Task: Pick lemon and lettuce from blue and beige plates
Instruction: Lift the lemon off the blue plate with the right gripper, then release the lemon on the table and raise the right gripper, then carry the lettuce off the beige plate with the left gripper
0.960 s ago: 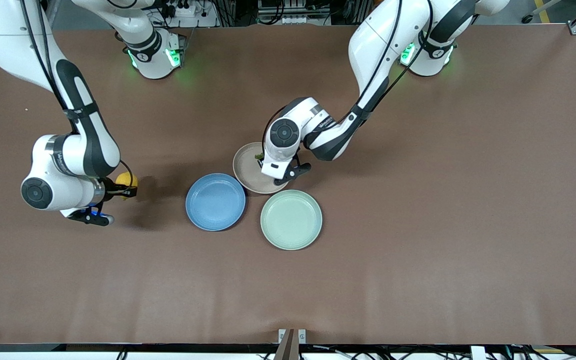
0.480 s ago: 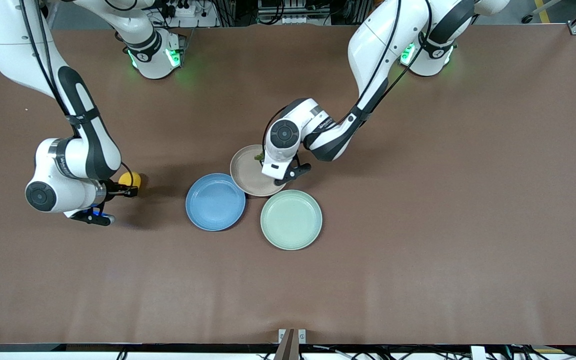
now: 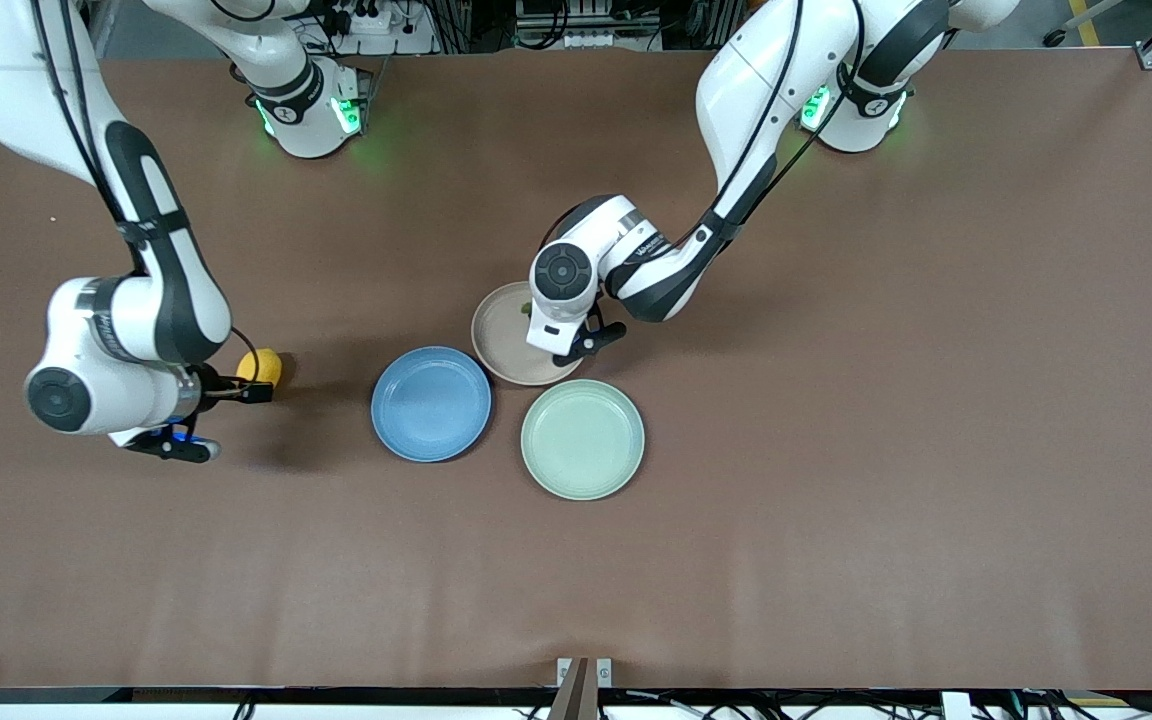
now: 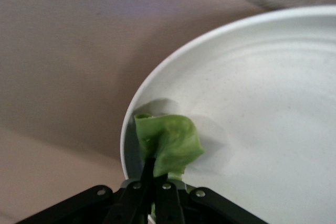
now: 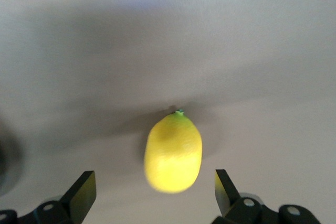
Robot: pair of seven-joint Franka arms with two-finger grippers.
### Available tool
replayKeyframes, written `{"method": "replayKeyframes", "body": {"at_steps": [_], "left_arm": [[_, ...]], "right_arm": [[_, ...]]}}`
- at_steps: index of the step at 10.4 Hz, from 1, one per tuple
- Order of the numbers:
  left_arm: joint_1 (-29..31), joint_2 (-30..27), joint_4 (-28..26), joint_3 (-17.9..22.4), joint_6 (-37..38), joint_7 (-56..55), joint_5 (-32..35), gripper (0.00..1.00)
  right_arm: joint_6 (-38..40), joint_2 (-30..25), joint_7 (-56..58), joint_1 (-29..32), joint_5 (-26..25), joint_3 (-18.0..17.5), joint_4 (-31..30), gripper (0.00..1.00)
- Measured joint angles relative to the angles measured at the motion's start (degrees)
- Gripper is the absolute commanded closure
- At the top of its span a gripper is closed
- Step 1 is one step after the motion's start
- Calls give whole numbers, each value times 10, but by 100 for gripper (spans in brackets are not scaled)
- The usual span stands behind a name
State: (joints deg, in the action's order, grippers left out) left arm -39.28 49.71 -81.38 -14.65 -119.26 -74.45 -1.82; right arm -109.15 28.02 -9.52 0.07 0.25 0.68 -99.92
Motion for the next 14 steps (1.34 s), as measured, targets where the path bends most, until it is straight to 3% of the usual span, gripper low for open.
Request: {"method": "replayKeyframes", "body": {"at_steps": [5,8,11,14], "left_arm": [[1,-20,13,0,21,-19,2,100],[13,-66,33,4,25,-21,2,100],[84,-136,34,10,93,54,11,100],[183,-157,30,14,156,237,54,100]], "right_arm": [[54,-151,0,-19,0,-2,37,0],[117,-249,0,-18,0,-1,40,0],[182,-274,0,-17,0,-1,77,0],[196,-273,0,-17,0,-2,95,0]]}}
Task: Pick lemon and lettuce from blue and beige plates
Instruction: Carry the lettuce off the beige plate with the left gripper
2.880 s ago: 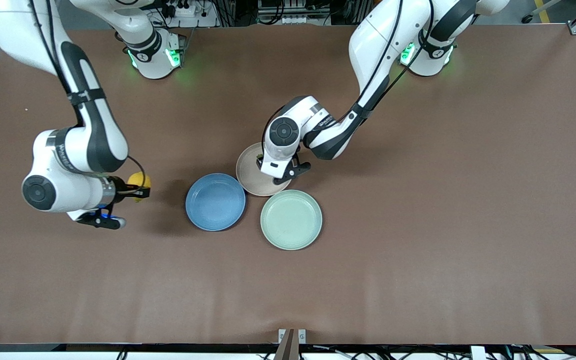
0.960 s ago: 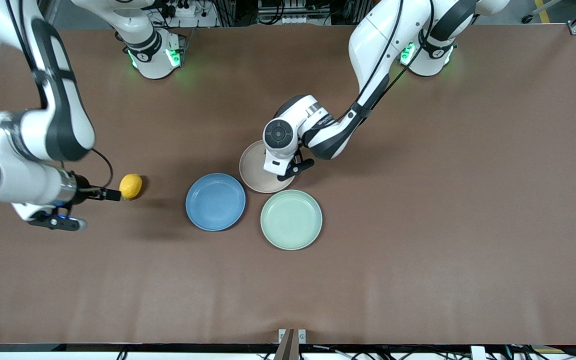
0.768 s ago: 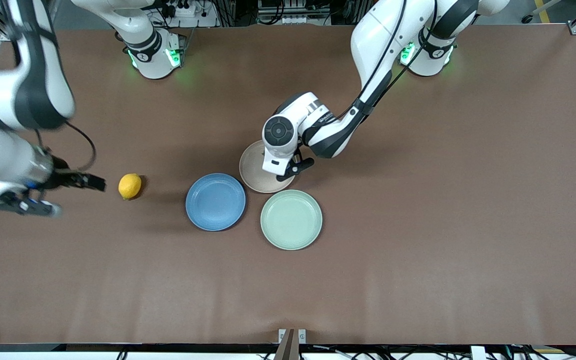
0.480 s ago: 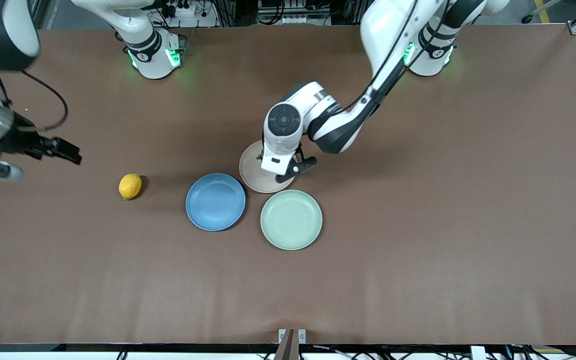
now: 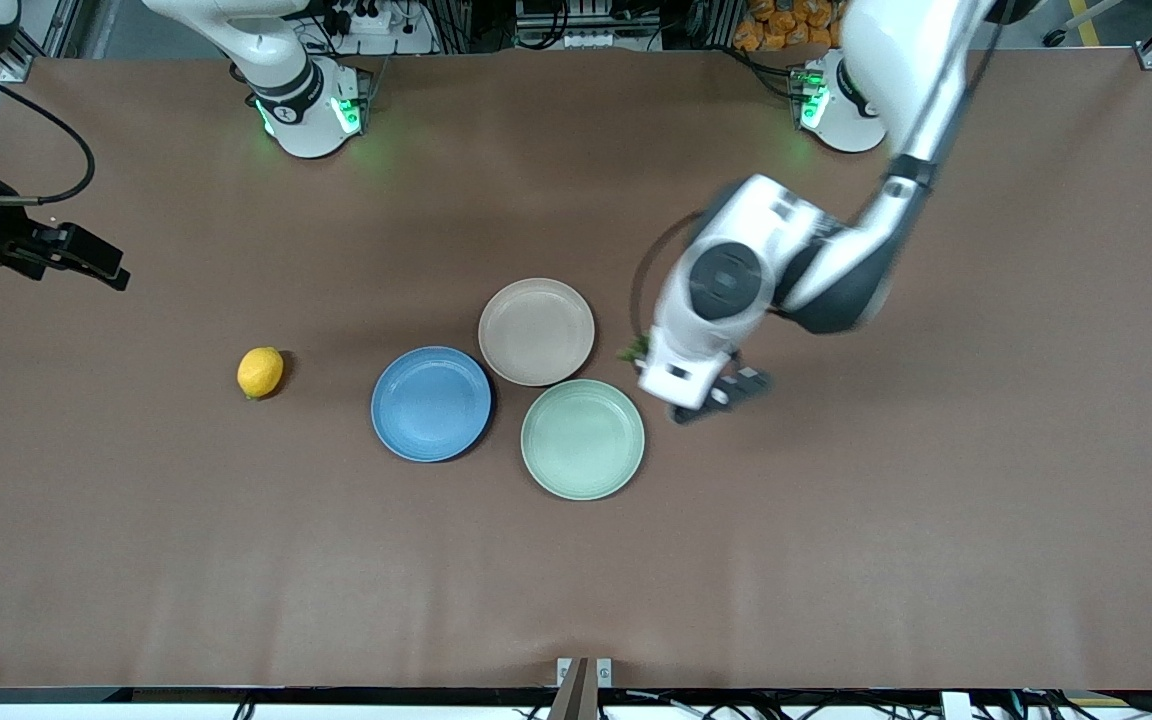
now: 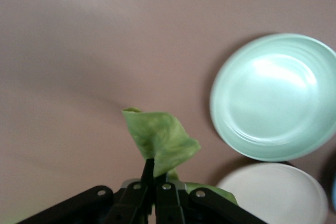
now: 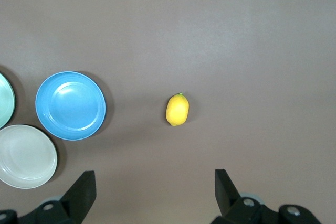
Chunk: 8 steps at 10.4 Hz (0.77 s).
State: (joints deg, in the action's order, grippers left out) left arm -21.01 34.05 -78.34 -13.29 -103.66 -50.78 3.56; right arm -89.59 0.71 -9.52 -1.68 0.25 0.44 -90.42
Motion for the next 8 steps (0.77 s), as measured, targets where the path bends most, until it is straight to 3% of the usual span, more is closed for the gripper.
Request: {"method": "replayKeyframes", "body": {"at_steps": [3,6,7,8], "left_arm": [[104,8,-27,6,17,217,16,100],[205,55,-36,6,14,379,47,100],[215,70,-36,6,10,395,62,56],[214,83,-36,5,3,397,69,1]], "right_arm": [[12,4,0,0,0,0,0,0],[13,5,0,-1,0,-1,1,0],[13,5,0,-1,0,-1,1,0],[13,5,0,-1,0,-2,1,0]]}}
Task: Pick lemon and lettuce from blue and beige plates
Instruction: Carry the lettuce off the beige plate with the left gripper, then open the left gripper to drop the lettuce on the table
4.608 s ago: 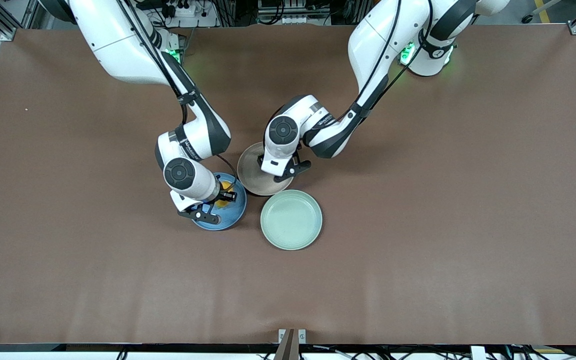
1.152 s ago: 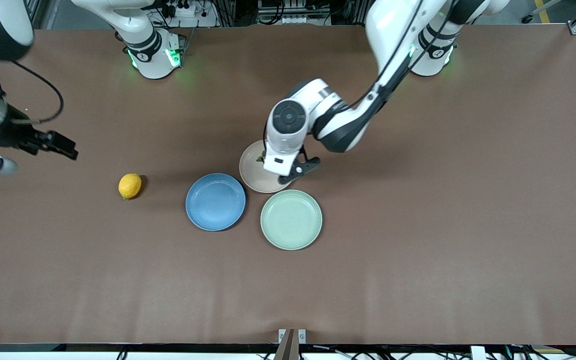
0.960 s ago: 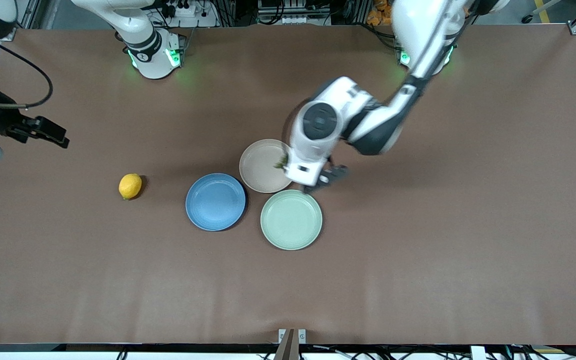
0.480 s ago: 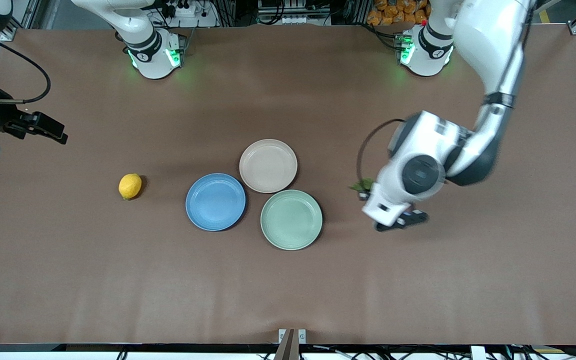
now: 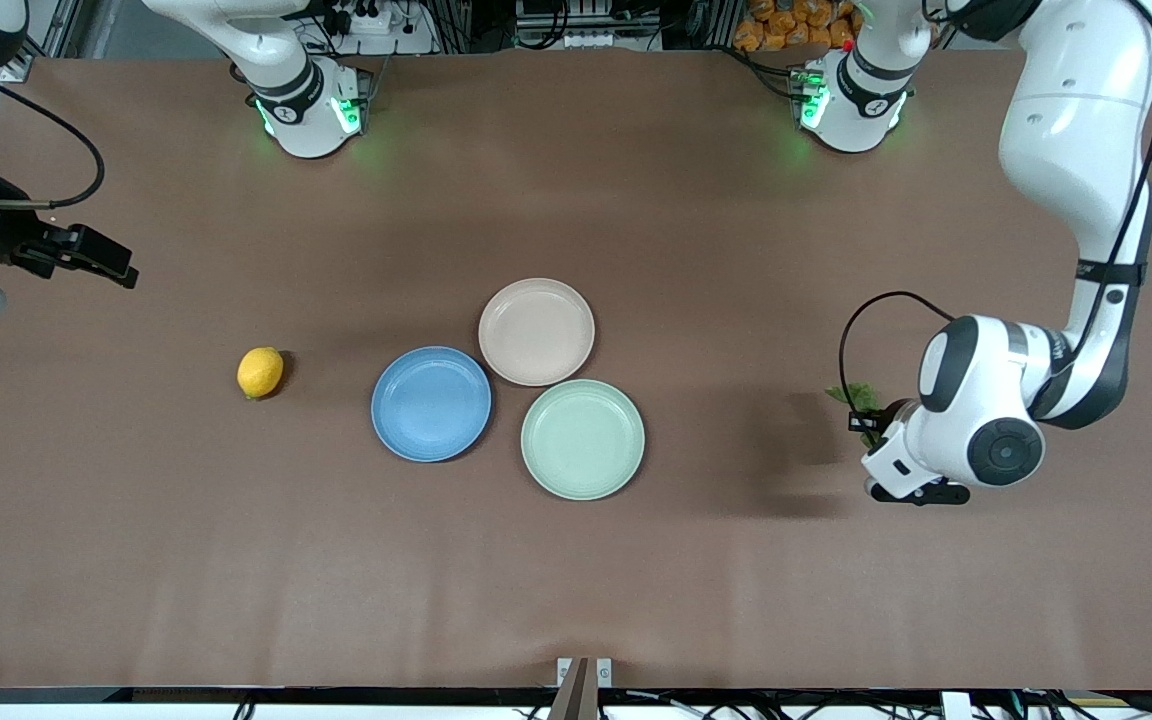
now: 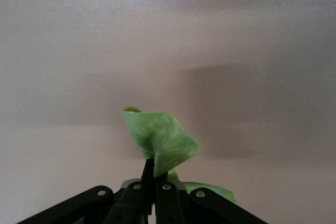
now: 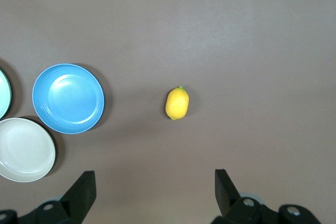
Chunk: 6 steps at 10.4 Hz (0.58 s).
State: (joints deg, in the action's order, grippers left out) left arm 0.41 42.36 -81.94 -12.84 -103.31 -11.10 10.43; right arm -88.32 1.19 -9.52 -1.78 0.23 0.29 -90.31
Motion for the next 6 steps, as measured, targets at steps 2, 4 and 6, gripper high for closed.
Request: {"method": "replayKeyframes", "body": {"at_steps": [2,4,6], "left_arm": [[-3,11,1,-3,-5,0,2,0],[0,3,16,-3,-6,0,2,0],[3,-29,26,-5,-5,0,2,0]], "right_arm": [[-6,0,0,0,0,-1,3,0],[-10,0,0,0,0,-1,8,0],[-12,0,0,-1,0,-1,10,0]]}}
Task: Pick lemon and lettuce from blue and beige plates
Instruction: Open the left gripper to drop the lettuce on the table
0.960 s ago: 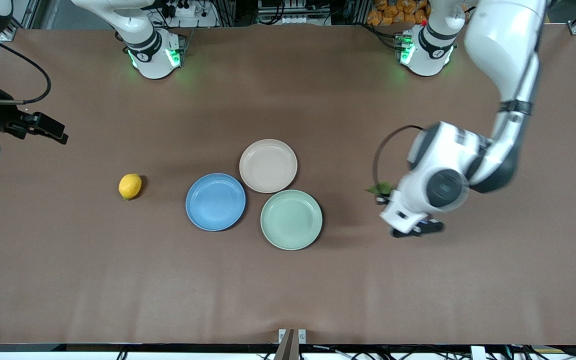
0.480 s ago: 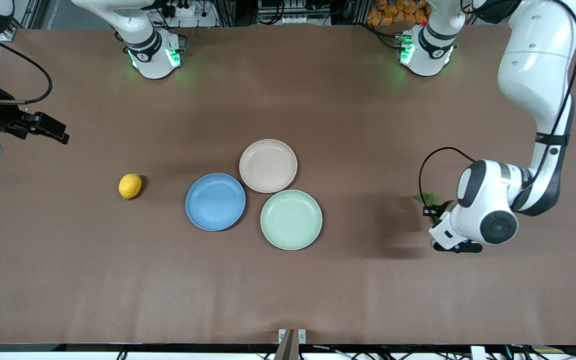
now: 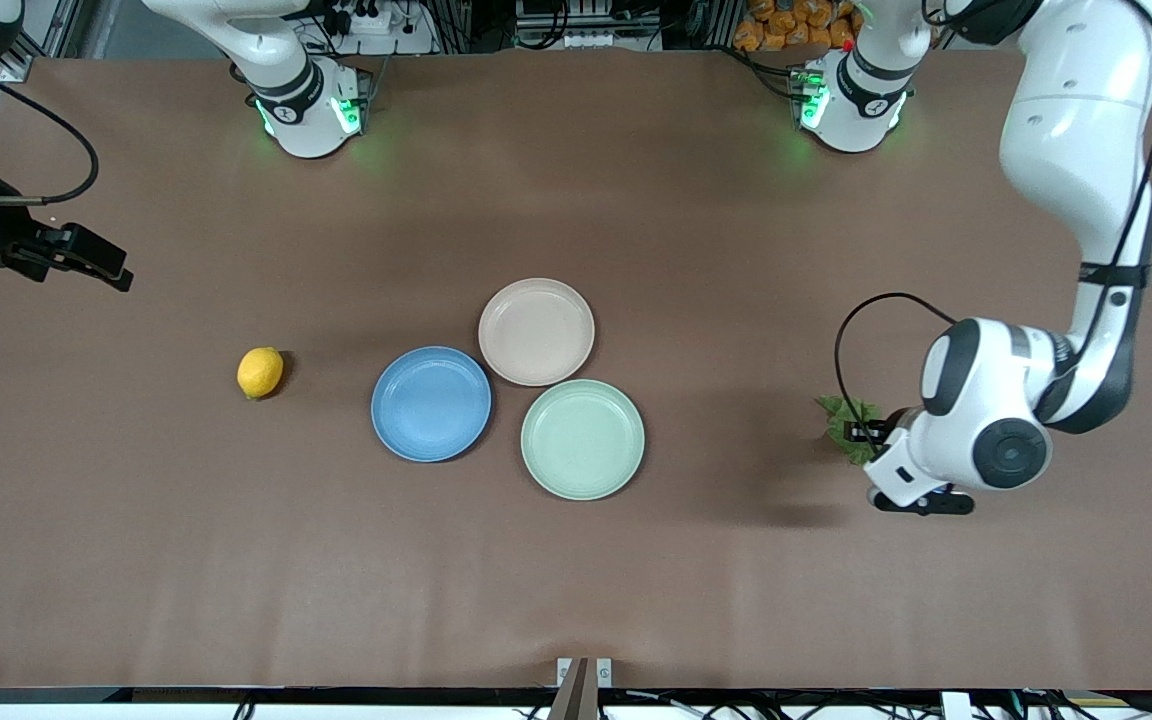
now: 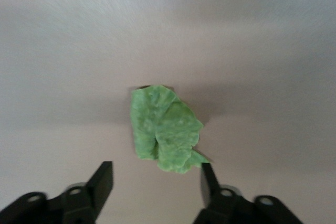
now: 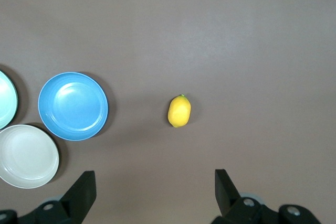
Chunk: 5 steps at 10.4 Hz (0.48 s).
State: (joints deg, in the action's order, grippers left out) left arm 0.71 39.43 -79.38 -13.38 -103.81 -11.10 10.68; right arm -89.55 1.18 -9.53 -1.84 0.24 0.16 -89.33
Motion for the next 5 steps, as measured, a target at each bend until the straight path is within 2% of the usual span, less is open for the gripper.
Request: {"method": "replayKeyframes", "body": {"at_steps": [2,5], "left_arm": [[0,-53,4,-7,9,0,0,0],[-4,-156,7,-12,61,0,0,0]], "right_arm": [[0,0,0,0,0,0,2,0],[-5,0,0,0,0,0,3,0]]}}
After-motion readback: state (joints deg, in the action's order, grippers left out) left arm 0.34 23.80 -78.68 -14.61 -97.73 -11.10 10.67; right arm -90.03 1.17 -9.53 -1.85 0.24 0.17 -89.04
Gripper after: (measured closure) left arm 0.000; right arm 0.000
